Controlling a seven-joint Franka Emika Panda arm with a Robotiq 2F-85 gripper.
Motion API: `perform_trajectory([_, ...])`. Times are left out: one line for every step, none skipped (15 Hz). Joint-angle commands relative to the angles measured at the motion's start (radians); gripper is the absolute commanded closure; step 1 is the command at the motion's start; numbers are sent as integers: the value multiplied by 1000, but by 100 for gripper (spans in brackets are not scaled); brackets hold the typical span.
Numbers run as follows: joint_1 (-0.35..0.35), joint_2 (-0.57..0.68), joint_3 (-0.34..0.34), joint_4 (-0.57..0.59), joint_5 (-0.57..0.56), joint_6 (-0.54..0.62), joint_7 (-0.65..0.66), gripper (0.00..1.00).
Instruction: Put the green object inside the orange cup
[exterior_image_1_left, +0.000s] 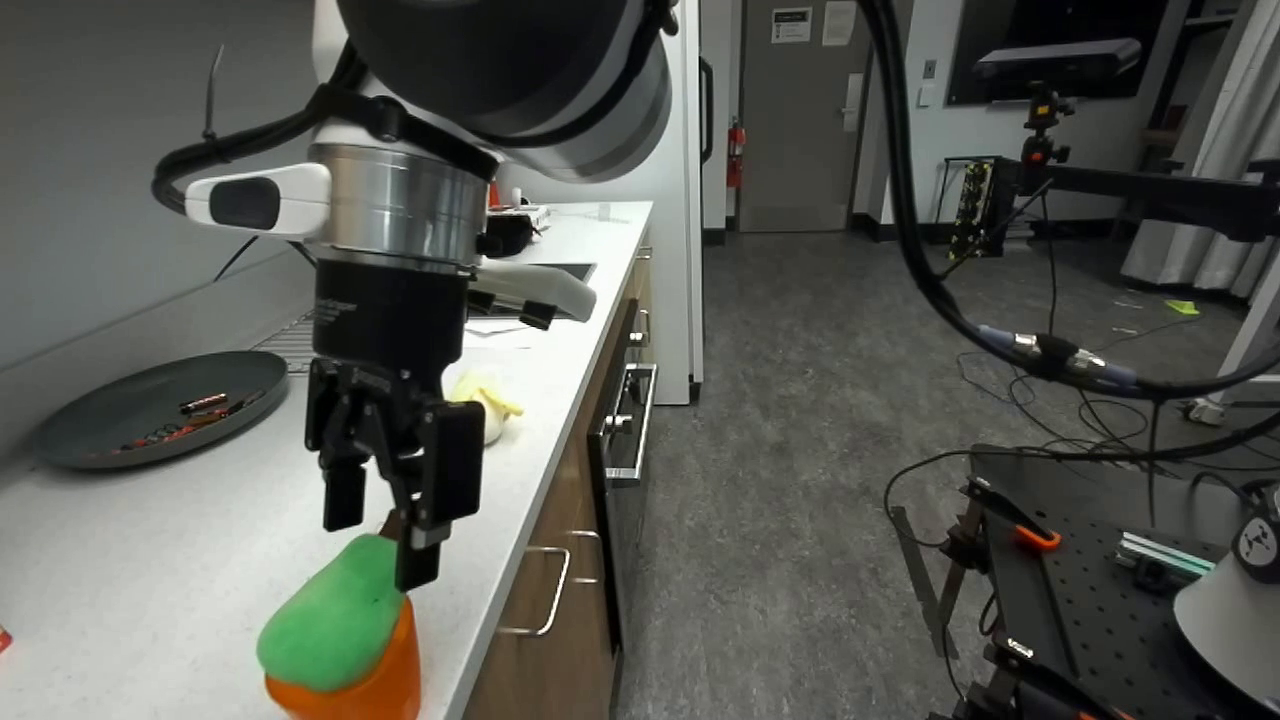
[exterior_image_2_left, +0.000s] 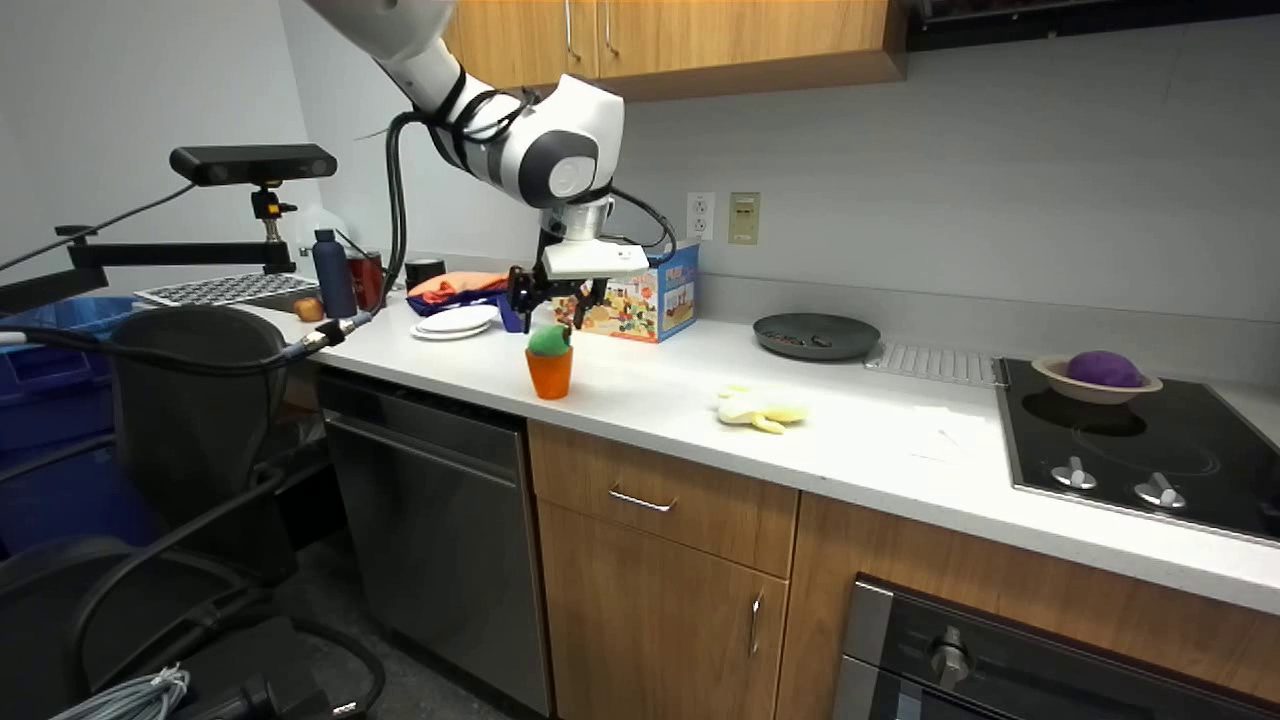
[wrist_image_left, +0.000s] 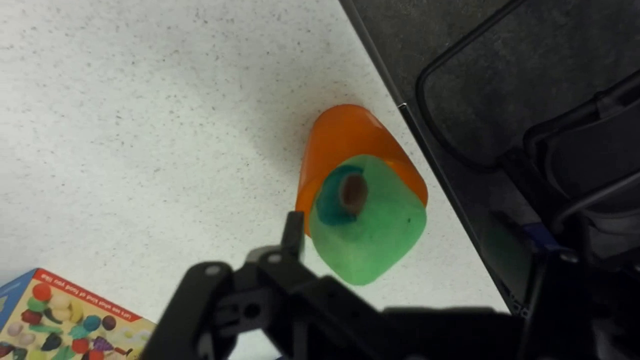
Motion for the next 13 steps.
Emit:
perform_trajectory([10, -22, -8, -30, 41, 42, -25, 0])
perform_trajectory([10, -22, -6, -34, 48, 55, -25, 0])
perform_trajectory([10, -22, -5, -38, 54, 72, -24, 0])
perform_trajectory([11, -22, -5, -42, 58, 90, -20, 0])
perform_trajectory([14, -23, -8, -49, 56, 116, -11, 0])
perform_trajectory([18, -1, -17, -18, 31, 70, -3, 0])
perform_trajectory([18, -1, -16, -20, 32, 84, -2, 0])
perform_trajectory([18, -1, -16, -21, 33, 90, -2, 0])
perform_trajectory([18, -1, -15, -23, 33, 95, -2, 0])
perform_trajectory([17, -1, -15, -24, 33, 96, -2, 0])
perform_trajectory([17, -1, -15, -25, 33, 96, -2, 0])
perform_trajectory([17, -1, -15, -25, 33, 96, -2, 0])
perform_trajectory([17, -1, -15, -26, 33, 96, -2, 0])
